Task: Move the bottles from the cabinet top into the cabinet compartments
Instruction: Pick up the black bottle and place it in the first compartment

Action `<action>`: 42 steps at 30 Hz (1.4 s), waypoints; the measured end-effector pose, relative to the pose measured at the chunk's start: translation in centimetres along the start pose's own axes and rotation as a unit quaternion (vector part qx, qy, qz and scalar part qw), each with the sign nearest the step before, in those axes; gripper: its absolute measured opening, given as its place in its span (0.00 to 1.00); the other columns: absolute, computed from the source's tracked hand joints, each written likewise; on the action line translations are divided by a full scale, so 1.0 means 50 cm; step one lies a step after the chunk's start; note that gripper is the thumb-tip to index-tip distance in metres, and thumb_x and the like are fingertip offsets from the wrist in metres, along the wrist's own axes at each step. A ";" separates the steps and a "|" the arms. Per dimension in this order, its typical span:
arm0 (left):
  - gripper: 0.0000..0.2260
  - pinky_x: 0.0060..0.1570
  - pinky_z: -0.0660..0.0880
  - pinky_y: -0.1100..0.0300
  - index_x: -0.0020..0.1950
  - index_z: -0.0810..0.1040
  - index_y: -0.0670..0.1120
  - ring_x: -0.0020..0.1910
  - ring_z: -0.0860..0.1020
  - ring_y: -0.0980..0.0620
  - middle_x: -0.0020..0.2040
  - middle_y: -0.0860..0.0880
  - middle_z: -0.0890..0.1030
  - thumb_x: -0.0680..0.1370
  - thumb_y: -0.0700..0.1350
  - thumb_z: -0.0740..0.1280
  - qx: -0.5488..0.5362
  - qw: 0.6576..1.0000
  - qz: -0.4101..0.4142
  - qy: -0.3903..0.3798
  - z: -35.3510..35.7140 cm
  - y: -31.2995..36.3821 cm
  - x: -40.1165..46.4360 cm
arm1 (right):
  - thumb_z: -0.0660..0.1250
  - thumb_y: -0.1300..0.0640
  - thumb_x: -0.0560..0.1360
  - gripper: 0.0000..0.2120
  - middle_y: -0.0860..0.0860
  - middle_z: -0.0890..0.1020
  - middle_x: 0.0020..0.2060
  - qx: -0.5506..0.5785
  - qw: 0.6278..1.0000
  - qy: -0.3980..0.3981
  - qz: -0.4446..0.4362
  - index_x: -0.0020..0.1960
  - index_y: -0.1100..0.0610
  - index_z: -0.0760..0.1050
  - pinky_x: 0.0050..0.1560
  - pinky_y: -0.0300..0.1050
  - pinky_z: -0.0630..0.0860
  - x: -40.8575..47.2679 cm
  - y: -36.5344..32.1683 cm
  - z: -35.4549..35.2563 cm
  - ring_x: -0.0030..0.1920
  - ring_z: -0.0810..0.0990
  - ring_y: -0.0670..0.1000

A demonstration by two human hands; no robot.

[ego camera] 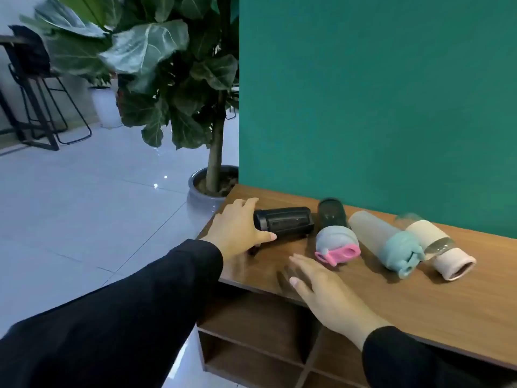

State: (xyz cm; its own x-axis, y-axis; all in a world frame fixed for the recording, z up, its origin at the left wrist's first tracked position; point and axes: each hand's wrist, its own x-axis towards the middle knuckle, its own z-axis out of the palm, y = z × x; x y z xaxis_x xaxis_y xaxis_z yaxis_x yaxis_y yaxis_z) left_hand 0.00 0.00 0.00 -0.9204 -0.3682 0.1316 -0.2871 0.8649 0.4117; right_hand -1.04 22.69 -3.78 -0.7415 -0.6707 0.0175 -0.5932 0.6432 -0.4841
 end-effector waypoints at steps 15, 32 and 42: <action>0.38 0.54 0.78 0.50 0.74 0.65 0.57 0.57 0.73 0.48 0.59 0.50 0.76 0.66 0.60 0.72 0.181 0.972 0.127 -0.079 -0.068 -0.067 -0.013 | 0.69 0.46 0.76 0.33 0.40 0.62 0.76 0.045 0.980 0.165 -0.097 0.77 0.45 0.59 0.75 0.43 0.59 0.030 -0.051 0.025 0.76 0.56 0.39; 0.14 0.51 0.77 0.56 0.49 0.81 0.62 0.47 0.82 0.53 0.47 0.57 0.84 0.65 0.58 0.68 -0.388 0.903 -0.145 0.117 0.095 -0.190 -0.472 | 0.77 0.42 0.58 0.41 0.34 0.67 0.52 0.144 0.972 -0.091 0.163 0.61 0.33 0.53 0.68 0.47 0.63 -0.120 -0.081 0.329 0.70 0.67 0.48; 0.26 0.50 0.73 0.64 0.68 0.69 0.56 0.58 0.76 0.57 0.60 0.56 0.79 0.73 0.46 0.75 -0.502 0.781 -0.344 -0.140 0.359 -0.195 -0.294 | 0.65 0.47 0.77 0.12 0.62 0.83 0.53 0.584 0.728 -0.018 0.359 0.54 0.54 0.77 0.53 0.58 0.78 0.096 -0.001 0.492 0.52 0.82 0.61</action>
State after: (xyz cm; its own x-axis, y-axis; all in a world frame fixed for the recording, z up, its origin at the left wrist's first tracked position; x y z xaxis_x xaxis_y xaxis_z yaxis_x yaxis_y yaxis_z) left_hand 11.56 3.11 -22.15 -0.7022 -0.4177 -0.5766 -0.5154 -0.2604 0.8164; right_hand 3.13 10.33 -25.18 -0.7075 -0.3401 -0.6195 0.6297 0.0947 -0.7711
